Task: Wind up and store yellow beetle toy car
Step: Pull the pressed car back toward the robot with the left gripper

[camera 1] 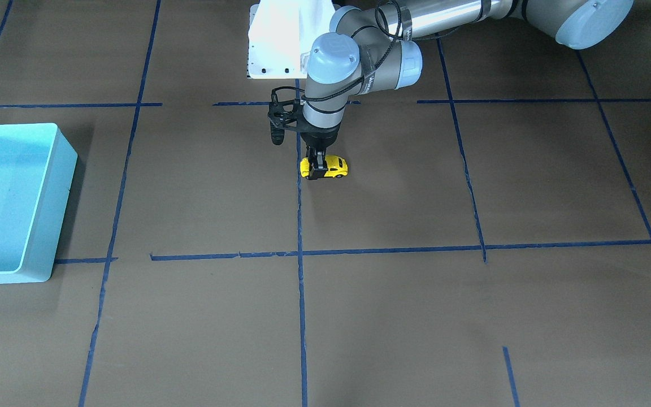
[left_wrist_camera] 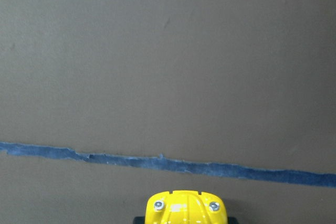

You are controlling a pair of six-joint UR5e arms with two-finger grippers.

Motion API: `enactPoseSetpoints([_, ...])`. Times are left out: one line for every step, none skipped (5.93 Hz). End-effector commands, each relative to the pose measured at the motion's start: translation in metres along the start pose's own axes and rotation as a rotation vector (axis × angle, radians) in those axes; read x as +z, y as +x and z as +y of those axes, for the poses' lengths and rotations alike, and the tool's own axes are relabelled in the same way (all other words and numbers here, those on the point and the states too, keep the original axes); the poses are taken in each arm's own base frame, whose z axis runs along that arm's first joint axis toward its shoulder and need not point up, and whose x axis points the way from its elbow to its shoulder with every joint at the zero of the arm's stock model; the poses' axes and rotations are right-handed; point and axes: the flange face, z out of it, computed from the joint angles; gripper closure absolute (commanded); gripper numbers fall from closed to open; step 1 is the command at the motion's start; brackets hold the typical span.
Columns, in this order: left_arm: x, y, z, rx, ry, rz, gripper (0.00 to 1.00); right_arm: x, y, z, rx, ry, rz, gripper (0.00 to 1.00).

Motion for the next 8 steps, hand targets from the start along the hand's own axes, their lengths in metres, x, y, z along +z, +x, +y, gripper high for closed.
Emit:
enactPoseSetpoints([0.004, -0.005, -0.001, 0.016, 0.093, -0.024, 1.0, 0.0, 0.0, 0.0, 0.0, 0.0, 0.0, 0.0])
enactPoseSetpoints([0.009, -0.006, 0.0, 0.018, 0.102, -0.026, 1.0, 0.0, 0.0, 0.0, 0.0, 0.0, 0.0, 0.0])
enactPoseSetpoints([0.014, -0.006, 0.0, 0.025, 0.123, -0.027, 1.0, 0.0, 0.0, 0.0, 0.0, 0.0, 0.001, 0.0])
enactPoseSetpoints([0.016, -0.008, 0.001, 0.026, 0.133, -0.03, 1.0, 0.0, 0.0, 0.0, 0.0, 0.0, 0.0, 0.0])
enactPoseSetpoints([0.019, -0.006, 0.005, 0.03, 0.138, -0.005, 1.0, 0.0, 0.0, 0.0, 0.0, 0.0, 0.0, 0.0])
enactPoseSetpoints([0.02, -0.006, 0.015, 0.037, 0.172, 0.006, 1.0, 0.0, 0.0, 0.0, 0.0, 0.0, 0.0, 0.0])
enactPoseSetpoints([0.023, -0.006, 0.024, 0.04, 0.177, 0.005, 1.0, 0.0, 0.0, 0.0, 0.0, 0.0, 0.0, 0.0])
enactPoseSetpoints([0.027, -0.005, 0.036, 0.046, 0.195, 0.018, 1.0, 0.0, 0.0, 0.0, 0.0, 0.0, 0.001, 0.0])
